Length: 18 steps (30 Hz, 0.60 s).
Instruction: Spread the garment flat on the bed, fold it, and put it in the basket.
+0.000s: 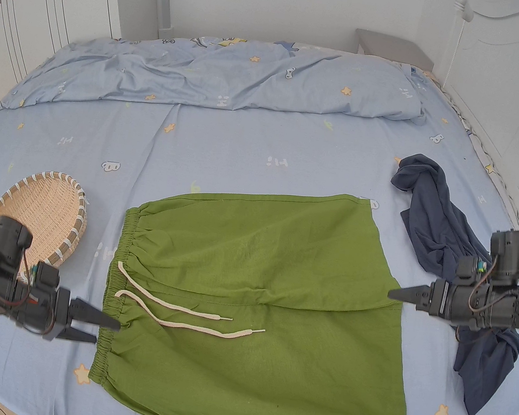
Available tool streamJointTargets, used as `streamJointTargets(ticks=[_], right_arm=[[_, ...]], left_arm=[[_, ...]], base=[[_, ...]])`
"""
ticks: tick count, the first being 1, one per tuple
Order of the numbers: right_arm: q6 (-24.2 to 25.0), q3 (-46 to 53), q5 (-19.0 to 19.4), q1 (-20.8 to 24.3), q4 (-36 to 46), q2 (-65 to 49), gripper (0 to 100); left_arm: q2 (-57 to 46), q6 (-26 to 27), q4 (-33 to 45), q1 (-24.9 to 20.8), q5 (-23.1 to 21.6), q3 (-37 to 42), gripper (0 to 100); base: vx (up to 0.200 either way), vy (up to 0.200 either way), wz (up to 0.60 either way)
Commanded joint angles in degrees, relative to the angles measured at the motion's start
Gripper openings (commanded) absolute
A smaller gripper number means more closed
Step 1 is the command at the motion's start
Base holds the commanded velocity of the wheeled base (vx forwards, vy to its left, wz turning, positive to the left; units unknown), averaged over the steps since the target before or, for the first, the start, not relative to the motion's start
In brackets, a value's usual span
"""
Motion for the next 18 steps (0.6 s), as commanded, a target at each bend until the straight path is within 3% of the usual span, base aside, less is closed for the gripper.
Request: streamJointTargets(ticks=[1,7,18], right_arm=[[1.84,19.26,1.67,2.63,-9.94,-10.50,100],[1.84,19.26,1.67,2.63,-9.94,-11.03,100],[1.84,19.26,1.67,2.63,-9.94,-11.03,100]], left_arm=[[-6.61,14.46,-3.06,3.79,-3.27,21.54,100],[-2.39,18.60,-3.49,7.31,-2.92,21.10,100],[6.75,18.42,-10.09,5.99,-3.01,18.46,100]], base=[[0.000,0.000,0.00],[0.000,0.000,0.00],[0.000,0.000,0.00]])
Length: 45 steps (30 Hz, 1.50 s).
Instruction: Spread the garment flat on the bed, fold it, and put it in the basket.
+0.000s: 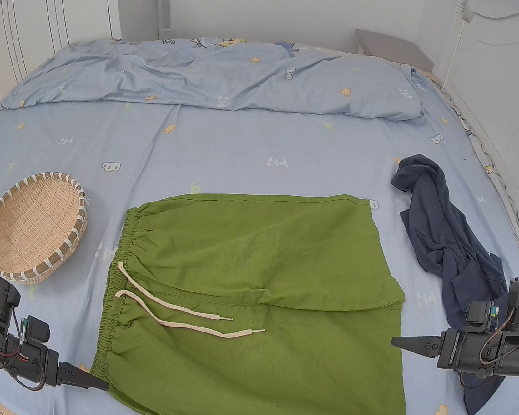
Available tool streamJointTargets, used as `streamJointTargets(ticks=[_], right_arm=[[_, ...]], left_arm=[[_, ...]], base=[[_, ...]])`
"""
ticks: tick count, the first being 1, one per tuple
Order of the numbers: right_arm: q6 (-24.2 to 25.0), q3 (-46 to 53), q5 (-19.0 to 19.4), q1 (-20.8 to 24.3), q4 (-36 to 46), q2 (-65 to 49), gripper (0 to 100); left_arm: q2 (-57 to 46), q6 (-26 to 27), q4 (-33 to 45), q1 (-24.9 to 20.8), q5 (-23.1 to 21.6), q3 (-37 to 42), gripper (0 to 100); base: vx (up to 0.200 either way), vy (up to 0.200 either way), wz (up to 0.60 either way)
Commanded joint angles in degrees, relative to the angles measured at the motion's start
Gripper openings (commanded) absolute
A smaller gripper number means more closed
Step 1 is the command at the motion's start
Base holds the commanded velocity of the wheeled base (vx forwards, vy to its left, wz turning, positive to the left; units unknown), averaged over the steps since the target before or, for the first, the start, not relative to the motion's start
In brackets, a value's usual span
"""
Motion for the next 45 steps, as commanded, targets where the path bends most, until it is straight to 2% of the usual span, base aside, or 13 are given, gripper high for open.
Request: streamJointTargets(ticks=[1,20,21,30,38,45], right_arm=[[0.01,0.21,0.00,0.08,-0.12,-0.54,100],[0.01,0.13,0.00,-0.18,-0.12,-0.89,100],[0.01,0.13,0.00,-0.09,-0.12,-0.89,100],[-0.25,1.36,0.09,0.08,-0.12,-0.89,100],[-0.78,5.75,0.09,0.08,-0.03,-0.89,100],[-1.13,12.70,0.36,0.17,0.06,-0.89,100]], left_arm=[[5.68,-0.30,-2.23,-0.99,-0.02,-1.46,100],[8.31,-1.35,-2.58,-3.45,-0.46,-6.03,100],[8.31,-1.44,-2.58,-3.45,-0.46,-6.03,0],[8.14,-1.35,-2.58,-3.37,-0.46,-5.68,0],[7.61,-0.65,-2.58,-1.78,-0.37,-2.07,0],[5.85,0.40,-2.58,1.73,-0.20,0.48,0]], base=[[0.000,0.000,0.00],[0.000,0.000,0.00],[0.000,0.000,0.00],[0.000,0.000,0.00],[0.000,0.000,0.00],[0.000,0.000,0.00]])
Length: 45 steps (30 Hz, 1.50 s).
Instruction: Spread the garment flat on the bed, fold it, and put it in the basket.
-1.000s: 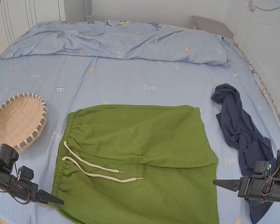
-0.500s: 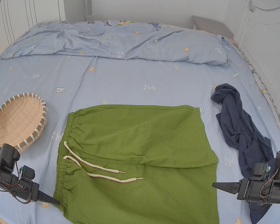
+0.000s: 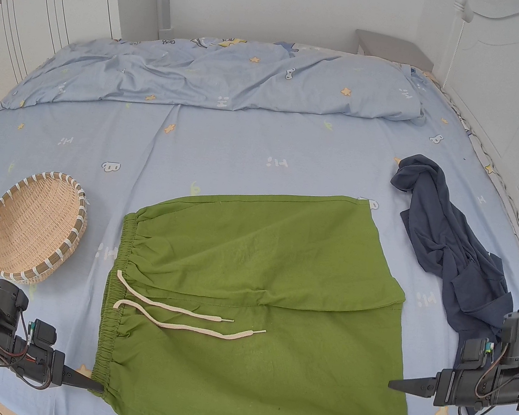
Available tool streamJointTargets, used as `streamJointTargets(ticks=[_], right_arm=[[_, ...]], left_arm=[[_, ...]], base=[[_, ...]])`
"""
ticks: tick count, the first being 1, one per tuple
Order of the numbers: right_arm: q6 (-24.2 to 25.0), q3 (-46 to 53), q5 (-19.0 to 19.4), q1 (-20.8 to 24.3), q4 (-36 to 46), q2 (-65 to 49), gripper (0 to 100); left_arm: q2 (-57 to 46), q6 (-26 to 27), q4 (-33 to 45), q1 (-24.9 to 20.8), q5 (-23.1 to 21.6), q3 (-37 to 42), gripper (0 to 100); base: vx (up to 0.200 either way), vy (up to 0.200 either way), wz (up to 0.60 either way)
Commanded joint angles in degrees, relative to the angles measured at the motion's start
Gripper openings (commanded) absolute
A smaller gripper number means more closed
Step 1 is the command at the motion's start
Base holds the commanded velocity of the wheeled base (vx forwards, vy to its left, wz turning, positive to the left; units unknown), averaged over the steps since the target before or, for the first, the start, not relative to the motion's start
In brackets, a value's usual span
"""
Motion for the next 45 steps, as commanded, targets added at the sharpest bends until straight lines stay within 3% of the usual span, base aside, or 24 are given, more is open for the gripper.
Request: streamJointTargets(ticks=[1,5,9,13,28,31,34,45], right_arm=[[-0.84,4.79,0.10,0.34,0.06,0.51,100],[-3.48,7.96,1.68,0.61,0.06,0.95,100],[-7.70,9.80,5.99,-0.53,-0.12,4.55,100],[-10.51,10.24,6.16,-1.50,-0.12,6.49,100],[-10.60,9.01,6.69,-2.20,-3.81,14.75,100],[-10.51,9.28,8.45,-2.12,-7.33,17.74,100],[-10.34,10.07,13.99,-4.40,-12.34,20.55,100],[-10.78,10.95,18.91,-8.80,-12.51,21.25,100]], left_arm=[[-0.81,0.98,0.01,2.66,0.04,1.27,0],[-0.73,1.15,0.01,2.75,0.04,1.27,0],[-0.73,1.15,-0.07,2.75,0.04,1.27,0],[-0.73,1.15,-0.07,2.75,0.04,1.27,0],[-0.73,1.24,-0.07,3.45,0.13,0.74,0],[-0.55,1.24,-0.07,3.80,0.13,0.48,0],[-0.37,1.24,-0.07,3.98,0.13,0.39,0],[-0.29,1.24,-0.07,3.98,0.13,0.48,0]], base=[[0.000,0.000,0.00],[0.000,0.000,0.00],[0.000,0.000,0.00],[0.000,0.000,0.00],[0.000,0.000,0.00],[0.000,0.000,0.00],[0.000,0.000,0.00],[0.000,0.000,0.00]])
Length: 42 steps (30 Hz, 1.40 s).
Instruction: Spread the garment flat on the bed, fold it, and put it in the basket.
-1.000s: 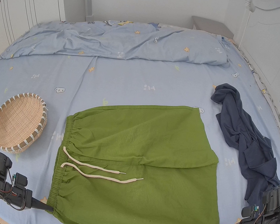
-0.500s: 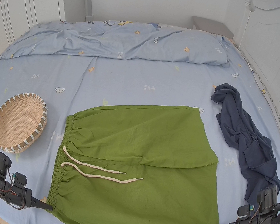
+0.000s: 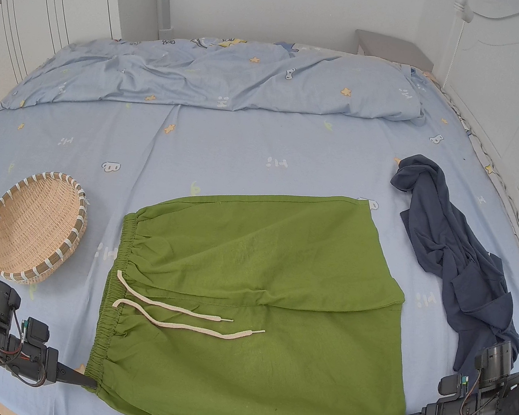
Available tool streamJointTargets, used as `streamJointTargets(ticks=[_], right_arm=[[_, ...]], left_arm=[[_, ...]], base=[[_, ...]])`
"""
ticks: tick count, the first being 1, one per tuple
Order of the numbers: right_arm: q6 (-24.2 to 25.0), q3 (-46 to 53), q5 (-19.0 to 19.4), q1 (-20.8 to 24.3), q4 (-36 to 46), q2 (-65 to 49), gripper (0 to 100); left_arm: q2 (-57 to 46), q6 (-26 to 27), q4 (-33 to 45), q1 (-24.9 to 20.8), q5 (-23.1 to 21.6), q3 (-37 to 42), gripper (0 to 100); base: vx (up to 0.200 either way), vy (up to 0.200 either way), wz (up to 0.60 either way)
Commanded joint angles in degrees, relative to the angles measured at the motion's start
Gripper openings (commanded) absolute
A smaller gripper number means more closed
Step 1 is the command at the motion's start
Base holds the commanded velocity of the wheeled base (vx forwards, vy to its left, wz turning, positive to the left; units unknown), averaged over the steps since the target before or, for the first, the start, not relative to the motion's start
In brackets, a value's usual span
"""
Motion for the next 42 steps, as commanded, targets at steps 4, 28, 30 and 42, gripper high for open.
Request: streamJointTargets(ticks=[4,28,30,42], right_arm=[[-0.10,0.82,0.13,-1.04,0.19,1.02,100],[-2.12,2.32,-0.22,-2.01,6.43,-2.85,0],[-2.12,2.32,-0.22,-2.01,7.84,-4.70,0],[-2.21,2.32,-0.48,-1.83,9.42,-4.96,0]], left_arm=[[0.17,0.00,-0.01,0.10,-0.09,-0.05,0],[-2.37,-0.18,1.04,5.11,0.00,1.62,0],[-3.25,-0.27,2.10,5.64,0.00,1.54,0],[-4.22,1.05,7.11,6.70,1.32,1.80,0]], base=[[0.000,0.000,0.00],[0.000,0.000,0.00],[0.000,0.000,0.00],[0.000,0.000,0.00]])
